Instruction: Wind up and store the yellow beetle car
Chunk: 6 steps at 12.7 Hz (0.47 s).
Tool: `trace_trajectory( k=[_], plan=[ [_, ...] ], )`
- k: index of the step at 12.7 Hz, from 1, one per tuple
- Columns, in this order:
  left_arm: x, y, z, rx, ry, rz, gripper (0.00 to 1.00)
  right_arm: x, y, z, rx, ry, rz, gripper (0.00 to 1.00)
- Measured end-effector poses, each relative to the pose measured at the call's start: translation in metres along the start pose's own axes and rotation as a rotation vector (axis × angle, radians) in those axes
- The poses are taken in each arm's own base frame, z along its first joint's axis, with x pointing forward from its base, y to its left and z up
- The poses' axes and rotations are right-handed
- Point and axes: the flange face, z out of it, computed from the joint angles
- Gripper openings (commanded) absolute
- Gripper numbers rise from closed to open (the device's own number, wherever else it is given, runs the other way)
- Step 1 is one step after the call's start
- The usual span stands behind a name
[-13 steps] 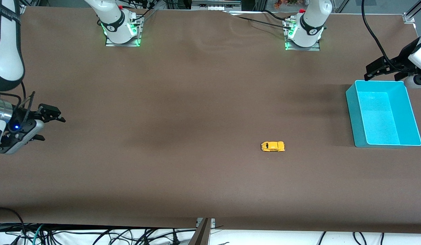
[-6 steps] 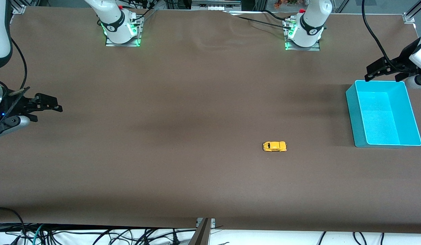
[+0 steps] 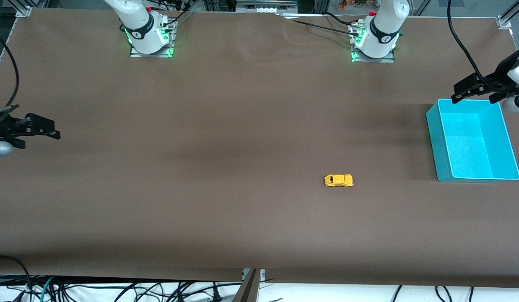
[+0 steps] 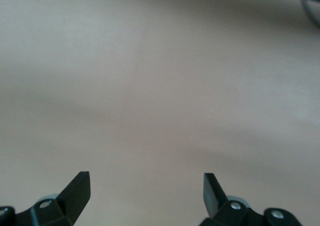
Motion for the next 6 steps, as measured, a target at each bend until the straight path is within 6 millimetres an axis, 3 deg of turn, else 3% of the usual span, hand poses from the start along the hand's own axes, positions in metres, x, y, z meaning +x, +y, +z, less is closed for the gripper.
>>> trace_trajectory(
  k=[6],
  plan=[
    [0.000, 0.005, -0.003, 0.001, 0.006, 0.009, 1.00, -0.010, -0.008, -0.021, -0.137, -0.038, -0.022, 1.00]
  ],
)
